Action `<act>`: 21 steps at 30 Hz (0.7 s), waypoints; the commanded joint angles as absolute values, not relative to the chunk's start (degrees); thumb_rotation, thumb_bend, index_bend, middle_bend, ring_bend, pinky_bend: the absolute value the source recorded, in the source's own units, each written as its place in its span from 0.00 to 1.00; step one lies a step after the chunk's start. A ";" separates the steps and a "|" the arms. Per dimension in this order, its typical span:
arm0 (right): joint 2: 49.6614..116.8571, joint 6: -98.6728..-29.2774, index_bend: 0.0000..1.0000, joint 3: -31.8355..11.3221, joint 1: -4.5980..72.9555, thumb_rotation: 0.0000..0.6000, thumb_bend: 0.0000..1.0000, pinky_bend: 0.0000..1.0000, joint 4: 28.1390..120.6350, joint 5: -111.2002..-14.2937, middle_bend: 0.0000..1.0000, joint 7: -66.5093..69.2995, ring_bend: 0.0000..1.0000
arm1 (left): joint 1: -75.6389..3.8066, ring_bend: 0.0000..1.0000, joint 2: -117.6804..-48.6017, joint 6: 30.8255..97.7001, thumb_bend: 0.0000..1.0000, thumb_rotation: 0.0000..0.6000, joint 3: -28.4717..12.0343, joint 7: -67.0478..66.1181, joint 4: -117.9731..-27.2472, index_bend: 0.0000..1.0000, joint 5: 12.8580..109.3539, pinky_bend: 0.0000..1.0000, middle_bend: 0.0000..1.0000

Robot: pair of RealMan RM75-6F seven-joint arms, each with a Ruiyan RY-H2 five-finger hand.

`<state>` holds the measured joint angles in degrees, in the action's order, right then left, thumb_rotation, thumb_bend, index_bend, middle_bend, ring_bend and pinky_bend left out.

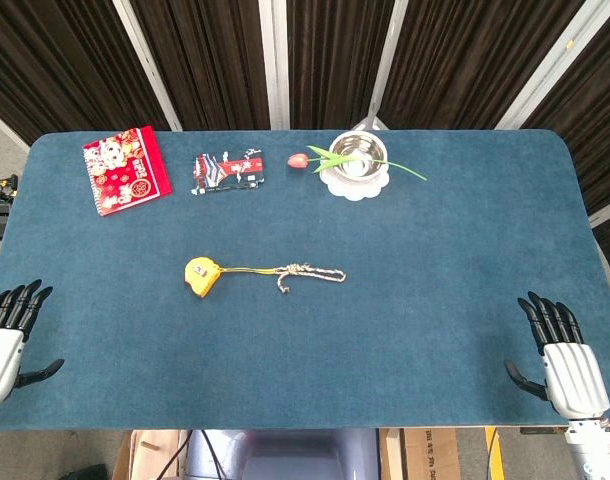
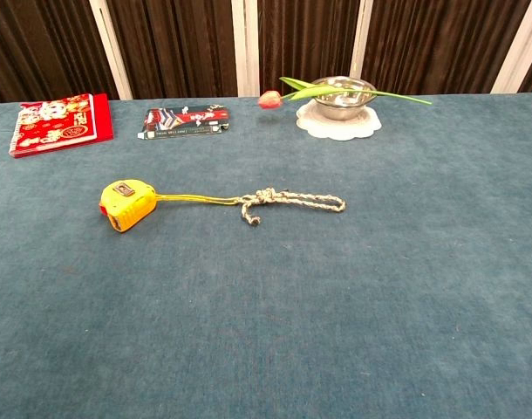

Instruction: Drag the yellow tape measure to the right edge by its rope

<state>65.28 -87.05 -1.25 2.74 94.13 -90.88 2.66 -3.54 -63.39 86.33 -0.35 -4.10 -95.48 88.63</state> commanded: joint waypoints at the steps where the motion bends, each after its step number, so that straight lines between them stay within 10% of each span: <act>1: 65.28 -87.06 0.00 -1.25 2.74 1.00 0.31 0.00 94.12 -90.89 0.00 2.73 0.00 | -3.55 0.00 -63.38 86.25 0.00 1.00 -0.33 -4.14 -95.49 0.00 88.58 0.00 0.00; 21: 64.92 -86.47 0.00 -1.76 3.73 1.00 0.31 0.00 95.61 -91.53 0.00 3.05 0.00 | -3.52 0.00 -63.32 86.67 0.00 1.00 -0.36 -3.75 -95.45 0.00 89.08 0.00 0.00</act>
